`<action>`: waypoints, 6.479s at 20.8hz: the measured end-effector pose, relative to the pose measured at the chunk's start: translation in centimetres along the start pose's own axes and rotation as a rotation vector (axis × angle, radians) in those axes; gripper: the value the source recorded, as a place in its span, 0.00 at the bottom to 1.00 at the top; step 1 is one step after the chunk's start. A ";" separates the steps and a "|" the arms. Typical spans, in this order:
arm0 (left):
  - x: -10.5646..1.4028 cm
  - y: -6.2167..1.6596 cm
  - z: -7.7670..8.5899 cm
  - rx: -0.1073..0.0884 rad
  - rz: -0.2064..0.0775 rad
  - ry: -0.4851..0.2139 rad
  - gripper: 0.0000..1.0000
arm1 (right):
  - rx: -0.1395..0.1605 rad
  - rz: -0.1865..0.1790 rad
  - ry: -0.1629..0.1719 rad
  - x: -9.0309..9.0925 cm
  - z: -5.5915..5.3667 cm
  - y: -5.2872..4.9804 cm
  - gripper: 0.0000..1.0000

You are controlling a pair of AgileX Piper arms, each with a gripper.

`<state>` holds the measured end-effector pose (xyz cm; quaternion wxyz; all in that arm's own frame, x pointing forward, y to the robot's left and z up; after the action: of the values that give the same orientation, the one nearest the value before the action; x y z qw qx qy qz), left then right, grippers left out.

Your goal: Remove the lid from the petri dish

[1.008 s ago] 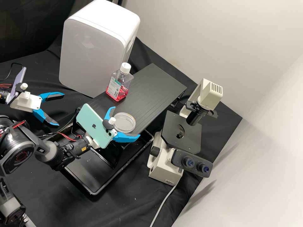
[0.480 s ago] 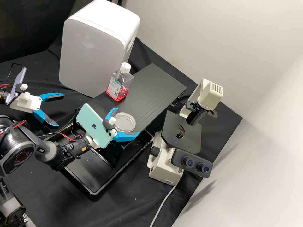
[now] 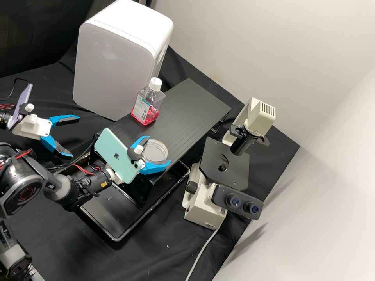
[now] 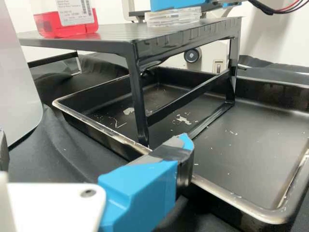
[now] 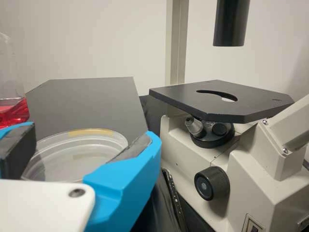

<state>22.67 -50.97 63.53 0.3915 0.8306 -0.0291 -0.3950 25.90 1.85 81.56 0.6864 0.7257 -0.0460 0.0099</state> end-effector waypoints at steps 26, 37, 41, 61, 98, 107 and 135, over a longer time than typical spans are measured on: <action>0.1 -0.34 -0.2 -0.006 -0.010 0.016 1.00 | -0.001 0.000 0.000 0.0 0.0 0.0 1.00; 0.1 -0.34 -0.2 -0.006 -0.010 0.016 1.00 | -0.001 -0.008 0.007 0.0 -0.2 -0.2 1.00; 0.1 -0.34 -0.2 -0.006 -0.010 0.016 1.00 | -0.001 -0.022 0.021 0.0 -0.5 -0.6 1.00; 0.1 -0.34 -0.2 -0.006 -0.010 0.016 1.00 | -0.031 -0.030 0.008 0.5 -0.5 -1.2 0.00; 0.1 -0.52 -0.2 -0.008 -0.016 0.017 1.00 | -0.027 -0.024 0.000 0.5 -0.4 -1.1 0.00; 0.1 -0.52 -0.2 -0.009 -0.016 0.018 1.00 | -0.021 -0.004 0.001 0.2 -0.3 -0.6 0.00; 0.1 -0.52 -0.2 -0.009 -0.016 0.018 1.00 | 0.039 0.037 0.095 -1.1 -1.8 0.4 0.00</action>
<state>22.72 -50.55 63.17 0.3922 0.8327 -0.0172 -0.3905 24.86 3.68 82.02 0.6734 0.7365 -0.0266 0.0582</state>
